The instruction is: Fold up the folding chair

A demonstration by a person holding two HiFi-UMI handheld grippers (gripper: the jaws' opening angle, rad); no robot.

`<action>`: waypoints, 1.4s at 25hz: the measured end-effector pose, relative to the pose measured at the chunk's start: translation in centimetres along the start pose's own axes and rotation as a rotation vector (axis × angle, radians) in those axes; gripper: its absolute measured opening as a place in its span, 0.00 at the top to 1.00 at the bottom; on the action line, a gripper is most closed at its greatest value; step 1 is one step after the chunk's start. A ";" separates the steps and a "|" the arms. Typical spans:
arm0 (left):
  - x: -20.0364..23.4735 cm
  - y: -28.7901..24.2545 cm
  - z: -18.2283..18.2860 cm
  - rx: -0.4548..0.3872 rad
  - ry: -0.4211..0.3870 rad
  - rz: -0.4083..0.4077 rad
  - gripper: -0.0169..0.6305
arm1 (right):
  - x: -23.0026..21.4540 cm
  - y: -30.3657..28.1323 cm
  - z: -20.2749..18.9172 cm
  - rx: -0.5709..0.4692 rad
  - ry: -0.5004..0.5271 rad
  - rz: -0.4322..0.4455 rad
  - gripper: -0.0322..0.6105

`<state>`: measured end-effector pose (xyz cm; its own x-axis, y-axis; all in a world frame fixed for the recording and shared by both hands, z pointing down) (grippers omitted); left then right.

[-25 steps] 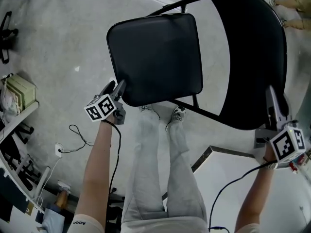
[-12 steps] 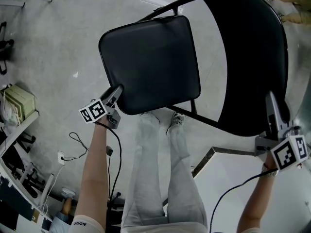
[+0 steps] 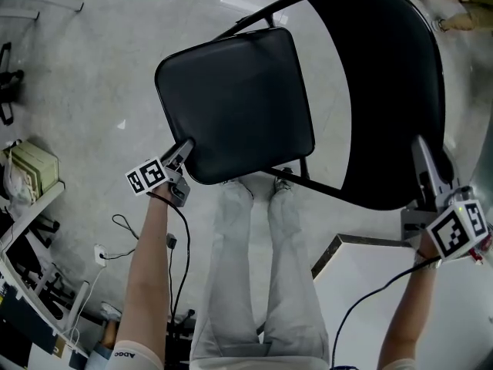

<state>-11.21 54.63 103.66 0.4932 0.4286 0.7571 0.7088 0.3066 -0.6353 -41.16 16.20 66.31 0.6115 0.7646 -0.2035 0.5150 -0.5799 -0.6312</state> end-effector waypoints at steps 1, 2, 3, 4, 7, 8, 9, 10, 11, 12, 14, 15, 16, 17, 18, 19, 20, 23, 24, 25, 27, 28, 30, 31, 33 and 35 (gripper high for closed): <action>-0.2 0.0 -0.5 0.003 0.004 0.012 0.50 | -0.4 0.2 0.0 0.002 0.001 -0.001 0.72; -0.4 0.0 -0.9 0.006 0.008 0.021 0.50 | -0.9 0.3 -0.1 0.002 0.000 -0.003 0.72; -0.8 -0.1 -1.3 0.008 0.010 0.026 0.50 | -1.5 0.4 0.0 0.001 0.001 0.002 0.72; -1.2 -0.2 -1.6 0.005 0.010 0.029 0.50 | -2.1 0.5 0.1 -0.001 0.005 0.013 0.72; -3.1 -0.2 -2.0 -0.025 0.000 0.036 0.50 | -4.0 0.8 0.6 -0.002 0.006 0.037 0.72; -3.6 -0.1 -2.2 -0.033 -0.005 0.036 0.50 | -4.7 0.9 0.7 0.000 0.001 0.042 0.72; -4.1 -0.1 -2.2 -0.037 -0.011 0.033 0.50 | -5.4 0.9 0.8 0.001 -0.006 0.048 0.72; -4.5 -0.1 -2.3 -0.039 -0.019 0.028 0.50 | -6.1 0.8 0.8 0.000 -0.016 0.055 0.72; -4.9 0.0 -2.3 -0.039 -0.029 0.021 0.50 | -6.9 0.8 0.7 -0.002 -0.029 0.064 0.72; -5.4 0.1 -2.3 -0.039 -0.040 0.014 0.50 | -7.7 0.7 0.6 -0.003 -0.044 0.073 0.72; -6.5 0.3 -2.5 -0.041 -0.065 0.007 0.50 | -9.4 0.7 0.5 -0.005 -0.069 0.091 0.72; -7.2 0.2 -2.7 -0.045 -0.081 0.008 0.50 | -10.3 0.7 0.5 -0.005 -0.077 0.100 0.72; -7.9 0.1 -2.9 -0.049 -0.096 0.010 0.50 | -11.2 0.7 0.5 -0.005 -0.084 0.108 0.72; -8.6 -0.1 -3.1 -0.055 -0.110 0.013 0.50 | -12.2 0.7 0.5 -0.005 -0.092 0.112 0.72; -9.2 -0.2 -3.3 -0.061 -0.119 0.014 0.50 | -13.3 0.7 0.5 -0.004 -0.102 0.112 0.72; -9.9 -0.3 -3.5 -0.068 -0.125 0.017 0.50 | -14.3 0.8 0.3 -0.001 -0.115 0.112 0.72; -10.5 -0.3 -3.8 -0.075 -0.131 0.021 0.50 | -15.4 0.8 0.2 0.001 -0.128 0.116 0.72; -12.6 -0.8 -4.1 -0.104 -0.142 0.023 0.50 | -18.2 0.6 0.4 -0.001 -0.164 0.146 0.72; -13.2 -1.0 -4.2 -0.113 -0.135 0.019 0.50 | -19.1 0.5 0.4 -0.001 -0.174 0.153 0.72; -13.7 -1.3 -4.4 -0.121 -0.125 0.015 0.50 | -20.0 0.5 0.4 -0.001 -0.184 0.156 0.72; -14.8 -1.7 -4.8 -0.133 -0.107 0.003 0.50 | -21.6 0.5 0.3 0.001 -0.203 0.159 0.72; -15.2 -1.8 -5.0 -0.138 -0.102 -0.002 0.50 | -22.4 0.4 0.2 0.003 -0.214 0.163 0.72; -16.2 -2.0 -5.2 -0.153 -0.106 -0.008 0.50 | -23.8 0.2 -0.1 0.005 -0.233 0.174 0.72; -16.8 -2.2 -5.3 -0.164 -0.112 -0.011 0.50 | -24.6 0.0 -0.2 0.004 -0.241 0.179 0.72; -18.5 -2.9 -5.6 -0.186 -0.118 -0.023 0.50 | -26.7 -0.1 -0.2 0.006 -0.242 0.176 0.72; -20.4 -3.8 -6.1 -0.201 -0.103 -0.046 0.50 | -29.4 0.1 0.1 0.010 -0.225 0.162 0.72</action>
<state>-20.85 39.52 91.55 0.4112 0.5053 0.7587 0.8209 0.1565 -0.5492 -59.16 -6.25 72.17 0.5359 0.7058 -0.4633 0.4145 -0.6980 -0.5839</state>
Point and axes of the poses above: the fingertips, and each gripper's own axes: y backward along the fingers, x to its left, z out of its top, the point moved 5 cm from there along y, backward along the fingers, and after that the axes turned 4 degrees about -x, right-handed, at the moved point
